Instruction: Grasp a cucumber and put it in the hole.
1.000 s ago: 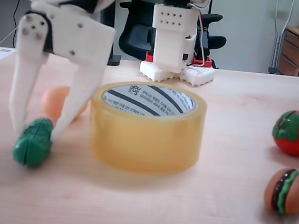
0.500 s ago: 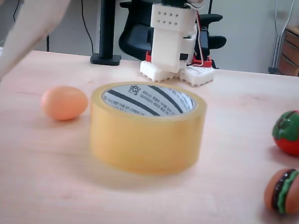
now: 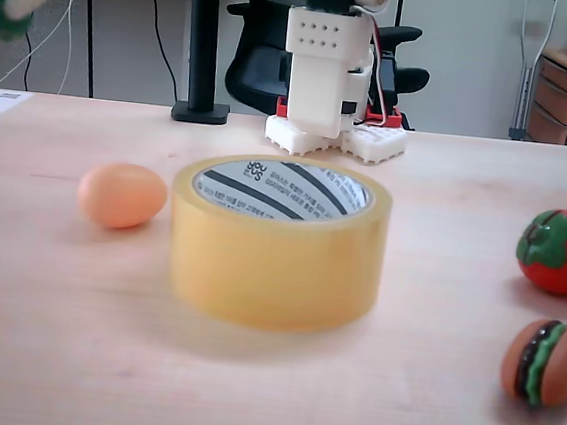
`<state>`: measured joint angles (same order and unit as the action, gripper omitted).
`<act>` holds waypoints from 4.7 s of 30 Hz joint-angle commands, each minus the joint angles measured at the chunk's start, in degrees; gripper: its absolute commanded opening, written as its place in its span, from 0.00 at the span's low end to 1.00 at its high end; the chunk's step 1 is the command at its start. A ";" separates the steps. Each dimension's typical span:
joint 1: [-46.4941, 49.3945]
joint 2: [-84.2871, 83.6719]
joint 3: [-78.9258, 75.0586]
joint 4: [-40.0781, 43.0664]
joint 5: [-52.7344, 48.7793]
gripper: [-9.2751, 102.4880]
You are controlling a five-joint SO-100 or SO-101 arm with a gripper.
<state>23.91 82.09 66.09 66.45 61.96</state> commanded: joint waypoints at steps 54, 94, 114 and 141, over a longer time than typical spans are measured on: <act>-23.82 46.58 58.01 -22.15 18.37 0.08; -20.48 47.29 62.67 -26.54 18.63 0.60; -14.77 72.77 84.29 -26.37 18.28 0.13; -14.41 111.01 110.04 -6.33 18.63 0.08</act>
<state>9.67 192.92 175.96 59.77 80.24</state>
